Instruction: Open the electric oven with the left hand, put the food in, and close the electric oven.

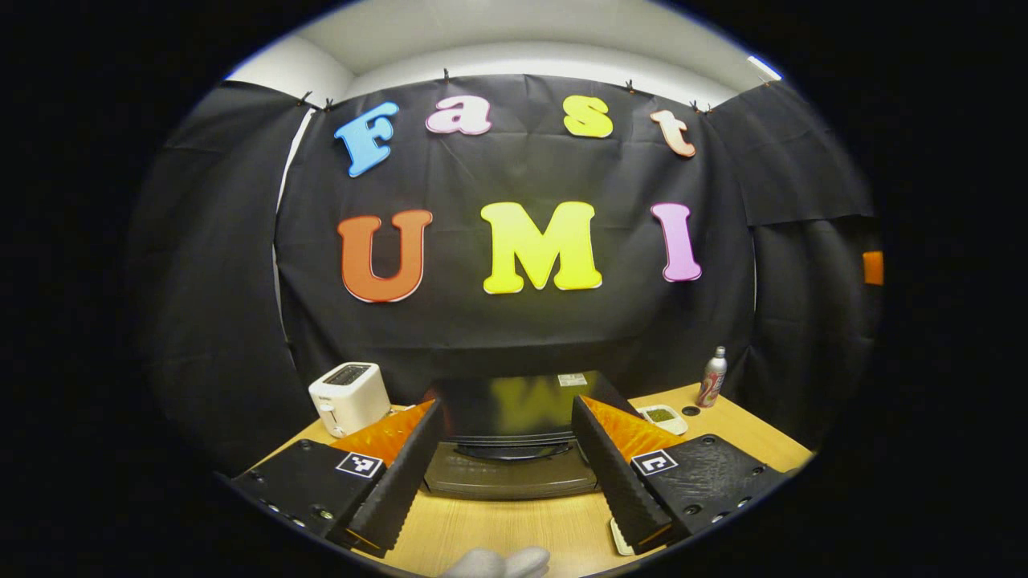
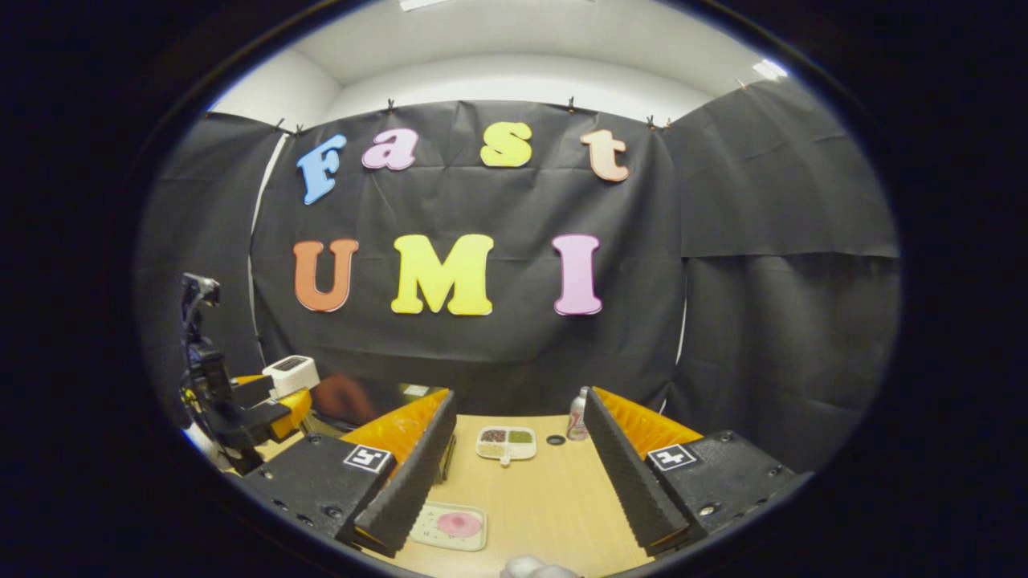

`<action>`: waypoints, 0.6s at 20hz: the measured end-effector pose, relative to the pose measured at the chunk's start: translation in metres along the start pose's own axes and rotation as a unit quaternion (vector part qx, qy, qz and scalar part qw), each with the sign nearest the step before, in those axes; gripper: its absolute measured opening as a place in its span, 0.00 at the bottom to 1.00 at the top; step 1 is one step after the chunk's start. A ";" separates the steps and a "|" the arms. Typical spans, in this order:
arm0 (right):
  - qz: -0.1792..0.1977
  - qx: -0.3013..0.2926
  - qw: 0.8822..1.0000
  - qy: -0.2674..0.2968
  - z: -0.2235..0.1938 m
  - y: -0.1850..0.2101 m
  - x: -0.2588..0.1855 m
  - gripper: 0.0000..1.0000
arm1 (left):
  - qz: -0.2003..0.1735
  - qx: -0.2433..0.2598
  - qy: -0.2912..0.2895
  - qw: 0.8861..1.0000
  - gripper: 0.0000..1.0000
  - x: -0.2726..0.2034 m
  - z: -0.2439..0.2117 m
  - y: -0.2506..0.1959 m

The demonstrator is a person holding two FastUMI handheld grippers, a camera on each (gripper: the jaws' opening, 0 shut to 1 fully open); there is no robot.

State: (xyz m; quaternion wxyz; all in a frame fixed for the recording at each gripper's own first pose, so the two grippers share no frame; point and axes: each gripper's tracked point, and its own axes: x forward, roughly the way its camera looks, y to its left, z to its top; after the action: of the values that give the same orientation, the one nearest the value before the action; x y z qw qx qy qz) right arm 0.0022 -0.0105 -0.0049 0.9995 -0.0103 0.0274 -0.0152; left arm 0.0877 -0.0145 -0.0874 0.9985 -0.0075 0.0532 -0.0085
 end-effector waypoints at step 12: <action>-0.041 -0.016 0.998 0.035 -0.015 -0.023 -0.014 0.96 | -0.006 0.002 0.095 0.995 0.98 0.086 -0.083 0.000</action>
State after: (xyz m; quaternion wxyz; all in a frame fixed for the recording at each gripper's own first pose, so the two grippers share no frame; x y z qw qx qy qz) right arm -0.0130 -0.0331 -0.0188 0.9961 -0.0265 0.0625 -0.0563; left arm 0.1645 -0.0175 -0.1793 0.9890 -0.0053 0.1473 -0.0157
